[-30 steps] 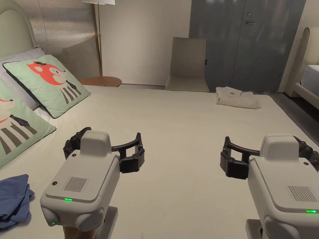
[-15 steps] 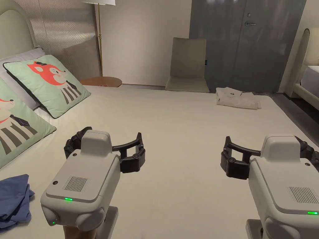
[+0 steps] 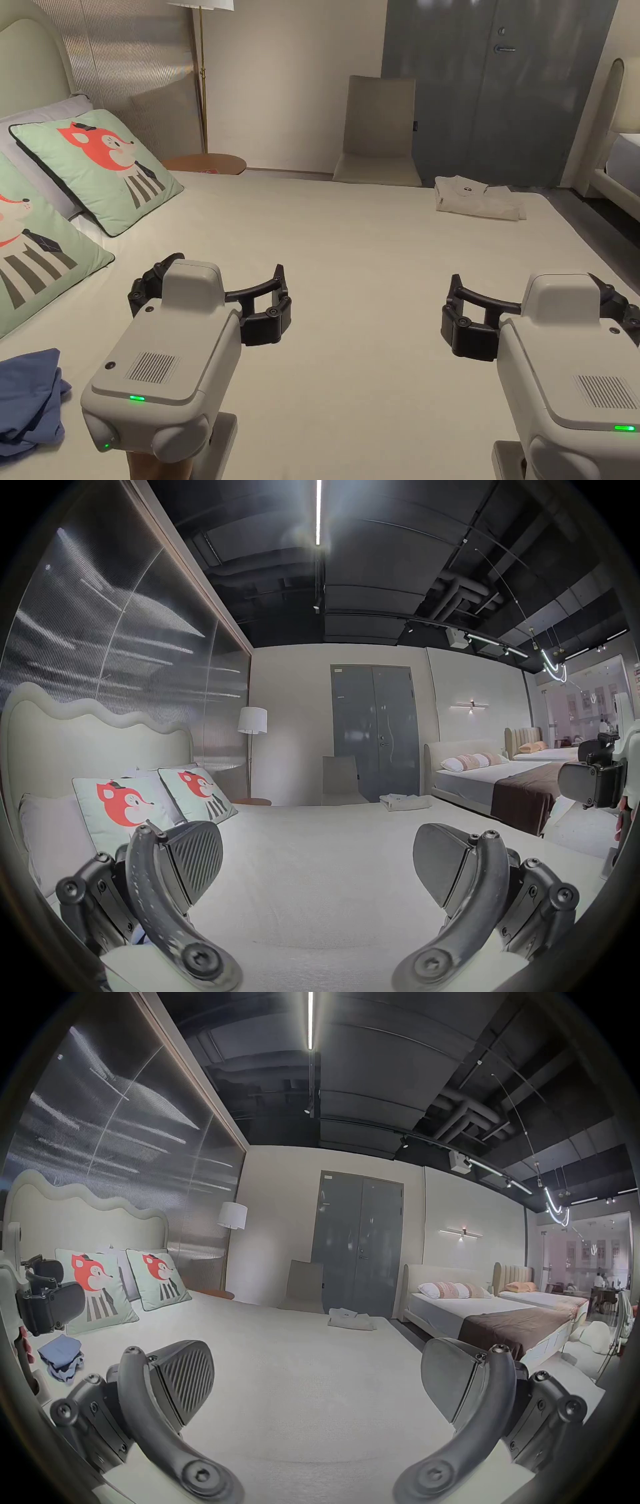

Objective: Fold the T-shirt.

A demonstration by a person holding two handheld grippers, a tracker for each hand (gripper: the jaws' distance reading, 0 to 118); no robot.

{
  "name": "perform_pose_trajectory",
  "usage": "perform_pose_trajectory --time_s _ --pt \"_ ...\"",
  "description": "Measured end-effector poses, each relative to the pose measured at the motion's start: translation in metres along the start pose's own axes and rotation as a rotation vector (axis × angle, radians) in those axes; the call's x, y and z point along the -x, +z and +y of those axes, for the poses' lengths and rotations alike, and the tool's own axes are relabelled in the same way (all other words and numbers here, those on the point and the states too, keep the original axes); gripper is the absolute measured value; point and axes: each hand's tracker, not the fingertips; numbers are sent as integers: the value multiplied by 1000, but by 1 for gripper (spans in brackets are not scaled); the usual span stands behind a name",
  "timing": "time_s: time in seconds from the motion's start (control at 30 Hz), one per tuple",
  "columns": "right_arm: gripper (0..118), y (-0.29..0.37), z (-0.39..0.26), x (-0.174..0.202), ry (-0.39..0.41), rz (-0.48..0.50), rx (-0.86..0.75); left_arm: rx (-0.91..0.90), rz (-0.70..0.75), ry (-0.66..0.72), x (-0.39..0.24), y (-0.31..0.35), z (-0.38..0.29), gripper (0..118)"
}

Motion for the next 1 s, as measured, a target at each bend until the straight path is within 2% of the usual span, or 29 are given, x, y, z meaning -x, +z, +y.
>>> perform_pose_trajectory --time_s 0.47,0.63,0.67,0.8,0.9,1.0 --pt "118 -4 -3 -1 -16 -1 11 2 0 2 0 1 0 110" --pt "118 -11 5 -2 -97 2 164 6 -4 8 1 1 0 110" --pt "118 -12 7 -2 -108 -13 185 6 -3 9 2 1 0 110" --pt "118 -19 17 -5 -235 -149 381 3 -3 22 4 2 2 110" --pt "118 -25 21 -11 -280 -154 488 1 -6 25 5 0 2 110" --pt "118 -27 27 -14 -319 -211 526 -2 -4 22 5 0 3 110"
